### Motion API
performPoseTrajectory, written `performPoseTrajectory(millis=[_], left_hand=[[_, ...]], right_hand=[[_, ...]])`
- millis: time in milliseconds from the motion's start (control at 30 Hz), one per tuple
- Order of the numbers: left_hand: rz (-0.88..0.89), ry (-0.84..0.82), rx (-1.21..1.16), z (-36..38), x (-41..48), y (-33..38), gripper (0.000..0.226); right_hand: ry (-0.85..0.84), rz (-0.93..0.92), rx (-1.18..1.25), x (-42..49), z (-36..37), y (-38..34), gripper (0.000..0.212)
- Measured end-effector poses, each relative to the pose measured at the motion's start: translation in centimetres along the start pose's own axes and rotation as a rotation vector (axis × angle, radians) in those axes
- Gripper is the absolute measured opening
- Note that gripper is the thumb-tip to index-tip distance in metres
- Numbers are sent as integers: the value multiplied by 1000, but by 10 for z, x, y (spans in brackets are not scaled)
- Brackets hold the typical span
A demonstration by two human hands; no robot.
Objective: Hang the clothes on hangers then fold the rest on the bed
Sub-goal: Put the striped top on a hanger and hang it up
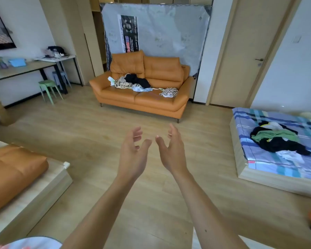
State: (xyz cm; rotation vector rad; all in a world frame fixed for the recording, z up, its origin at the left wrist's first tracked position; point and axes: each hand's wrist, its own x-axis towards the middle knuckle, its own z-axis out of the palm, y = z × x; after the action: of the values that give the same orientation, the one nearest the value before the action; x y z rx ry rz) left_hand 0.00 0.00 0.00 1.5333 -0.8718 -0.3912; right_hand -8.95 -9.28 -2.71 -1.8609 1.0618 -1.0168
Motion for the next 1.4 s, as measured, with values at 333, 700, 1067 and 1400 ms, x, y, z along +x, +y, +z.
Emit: performPoseTrajectory(millis=[333, 700, 1067, 1400], left_hand=[[-84, -37, -78, -18, 102, -60, 32], [-160, -49, -106, -18, 216, -100, 22], [-181, -72, -16, 54, 386, -166, 13], [-185, 10, -41, 98, 548, -186, 20]], right_hand=[[-39, 164, 95, 70, 95, 9, 70], [-21, 244, 191, 168, 149, 37, 66], [-99, 223, 206, 349, 199, 111, 63], [-168, 197, 228, 529, 215, 130, 62]])
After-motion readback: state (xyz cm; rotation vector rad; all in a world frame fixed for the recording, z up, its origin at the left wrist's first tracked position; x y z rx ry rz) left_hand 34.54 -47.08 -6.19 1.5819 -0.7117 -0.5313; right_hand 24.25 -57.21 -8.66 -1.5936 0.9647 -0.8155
